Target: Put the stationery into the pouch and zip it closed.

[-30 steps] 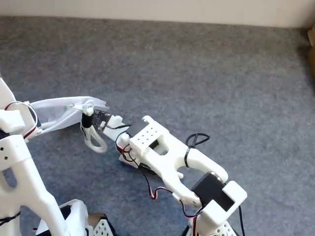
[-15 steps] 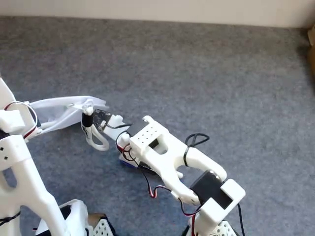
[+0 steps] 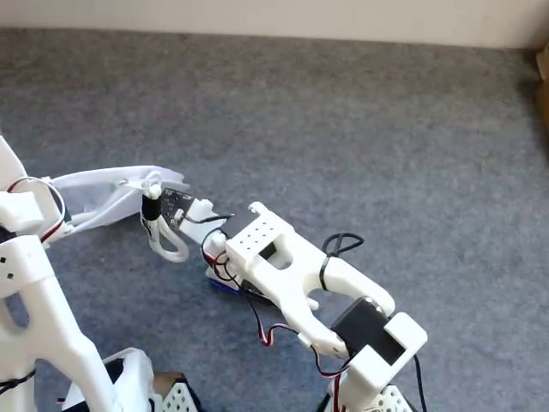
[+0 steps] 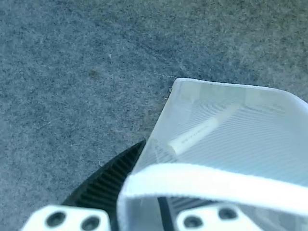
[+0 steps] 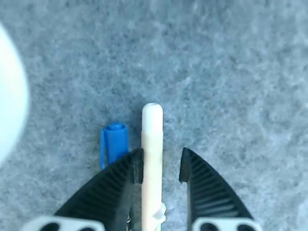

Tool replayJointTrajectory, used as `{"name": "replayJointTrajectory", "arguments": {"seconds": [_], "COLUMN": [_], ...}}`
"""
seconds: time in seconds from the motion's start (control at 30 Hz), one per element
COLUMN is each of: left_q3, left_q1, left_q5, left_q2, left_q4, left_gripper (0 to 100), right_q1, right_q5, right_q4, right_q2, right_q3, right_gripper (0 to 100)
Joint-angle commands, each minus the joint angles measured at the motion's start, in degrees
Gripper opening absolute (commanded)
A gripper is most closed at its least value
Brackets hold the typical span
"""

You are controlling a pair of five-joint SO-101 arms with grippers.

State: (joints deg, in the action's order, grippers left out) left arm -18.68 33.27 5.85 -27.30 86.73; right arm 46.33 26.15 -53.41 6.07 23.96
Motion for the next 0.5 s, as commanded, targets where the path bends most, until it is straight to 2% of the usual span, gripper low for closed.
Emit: {"name": "replayJointTrajectory", "arguments": {"seconds": [0.0, 0.47], "left_q3": [-2.5, -2.5], "left_q1": [0.8, 0.7], "left_q5": [0.4, 0.5], "left_q2": [1.9, 1.9], "left_q4": [-1.0, -1.0], "left_gripper": [1, 1], "right_q1": [-0.7, -0.3], "right_q5": [0.8, 0.8], "right_q4": [0.9, -0.2], "right_q2": [-0.9, 5.1], "right_q3": [-0.6, -0.9], "right_gripper": [12.4, 12.3]}}
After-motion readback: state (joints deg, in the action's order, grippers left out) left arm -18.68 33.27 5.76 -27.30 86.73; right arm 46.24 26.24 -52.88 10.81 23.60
